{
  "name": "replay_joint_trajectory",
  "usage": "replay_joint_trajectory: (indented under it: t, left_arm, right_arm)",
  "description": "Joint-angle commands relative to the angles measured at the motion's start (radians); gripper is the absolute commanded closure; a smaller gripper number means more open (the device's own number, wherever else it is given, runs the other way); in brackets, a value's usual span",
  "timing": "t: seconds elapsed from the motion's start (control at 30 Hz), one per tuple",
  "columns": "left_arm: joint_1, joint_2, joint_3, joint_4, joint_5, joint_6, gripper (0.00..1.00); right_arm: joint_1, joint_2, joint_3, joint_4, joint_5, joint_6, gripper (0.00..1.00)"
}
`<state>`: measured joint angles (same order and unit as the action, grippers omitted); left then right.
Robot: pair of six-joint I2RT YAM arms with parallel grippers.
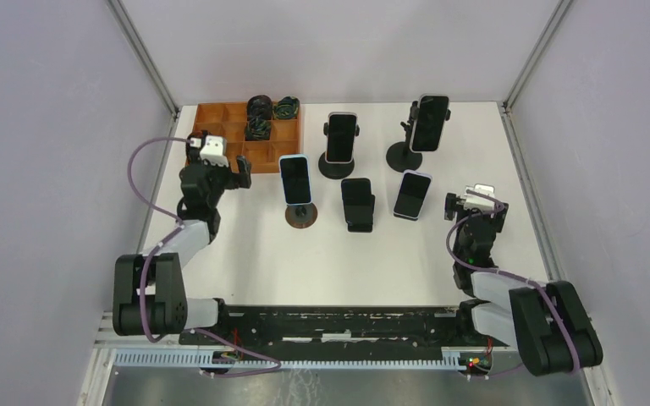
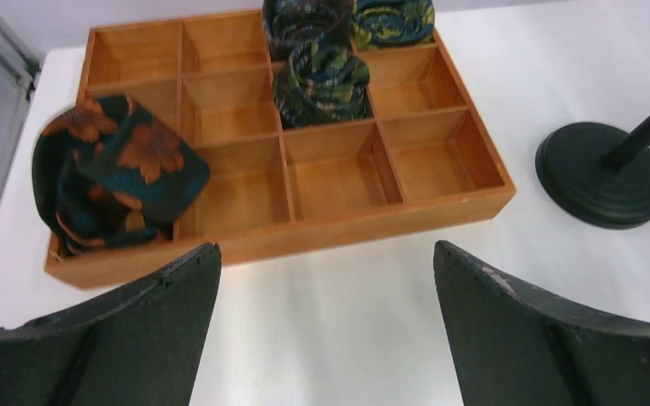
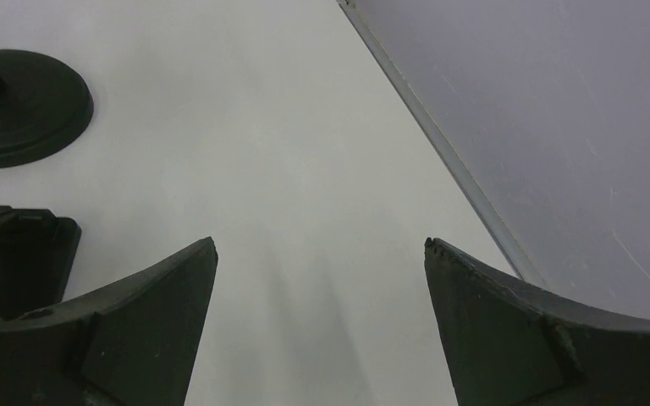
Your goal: Remove the phone from the phone stand
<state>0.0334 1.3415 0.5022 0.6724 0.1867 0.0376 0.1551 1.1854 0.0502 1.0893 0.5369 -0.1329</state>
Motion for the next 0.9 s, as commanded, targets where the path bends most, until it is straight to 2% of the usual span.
replay_joint_trajectory:
  t: [0.0,0.3,0.43,0.53,0.77,0.87]
  left_arm:
    - [0.028,-0.025,0.187,-0.403,0.081,0.099,0.00]
    - [0.055,-0.051,0.516,-0.927,0.218,0.167,0.00]
    - [0.054,-0.024,0.611,-1.100,0.350,0.210,0.00]
    - [0.054,0.001,0.625,-1.159,0.484,0.234,0.00]
    - [0.048,0.098,0.621,-1.185,0.648,0.224,0.00]
    - [0.035,0.136,0.624,-1.185,0.693,0.230,0.00]
  right_arm:
    - [0.004,-0.121,0.137,-0.419,0.035,0.109,0.02]
    - [0.004,-0.456,0.202,-0.830,-0.012,0.412,0.02]
    - [0.003,-0.503,0.355,-1.047,-0.181,0.471,0.02]
    - [0.003,-0.481,0.476,-1.206,-0.262,0.529,0.02]
    - [0.004,-0.562,0.483,-1.168,-0.631,0.479,0.02]
    - [0.003,-0.529,0.513,-1.229,-0.668,0.486,0.02]
